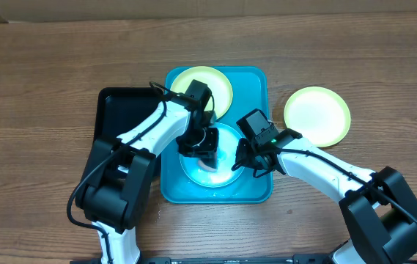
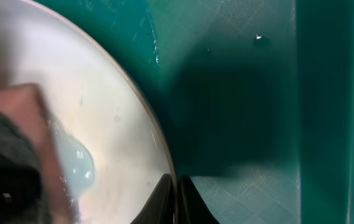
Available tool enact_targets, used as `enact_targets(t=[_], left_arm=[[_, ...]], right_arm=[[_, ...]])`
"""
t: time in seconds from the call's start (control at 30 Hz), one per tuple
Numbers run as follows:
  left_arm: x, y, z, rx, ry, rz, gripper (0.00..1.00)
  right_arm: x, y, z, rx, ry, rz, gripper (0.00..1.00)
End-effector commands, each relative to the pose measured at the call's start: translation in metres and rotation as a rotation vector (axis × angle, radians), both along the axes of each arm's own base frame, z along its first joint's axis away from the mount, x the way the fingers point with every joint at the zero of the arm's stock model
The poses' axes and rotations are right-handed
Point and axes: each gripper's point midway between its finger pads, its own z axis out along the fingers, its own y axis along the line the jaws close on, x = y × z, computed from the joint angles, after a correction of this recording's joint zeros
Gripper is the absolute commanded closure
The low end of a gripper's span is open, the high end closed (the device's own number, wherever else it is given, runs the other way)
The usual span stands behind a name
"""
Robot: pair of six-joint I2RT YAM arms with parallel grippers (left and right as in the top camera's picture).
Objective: Clean dirty plates on tray and stack at the side
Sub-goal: 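Scrub the pale blue plate surface with the sponge, left gripper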
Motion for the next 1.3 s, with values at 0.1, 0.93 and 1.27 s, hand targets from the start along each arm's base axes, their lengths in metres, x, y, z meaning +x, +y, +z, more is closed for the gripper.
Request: enact_targets(t=[0.1,0.93,1.27], left_arm=[[0.003,-0.042,0.048,-0.216,-0.034,-0.065,0.96],[0.017,0.034,0.037,0.199,-0.24,-0.015,0.96],[0.003,0.037,0.004,0.185,-0.219,0.029,0.96]], right_arm=[[0.005,0.004,0.006,0.013,-0.022,0.001,0.96],[0.005,0.004,0.006,0.013,-0.023,0.0,0.96],[0.005,0.004,0.006,0.014,-0.023,0.0,0.96]])
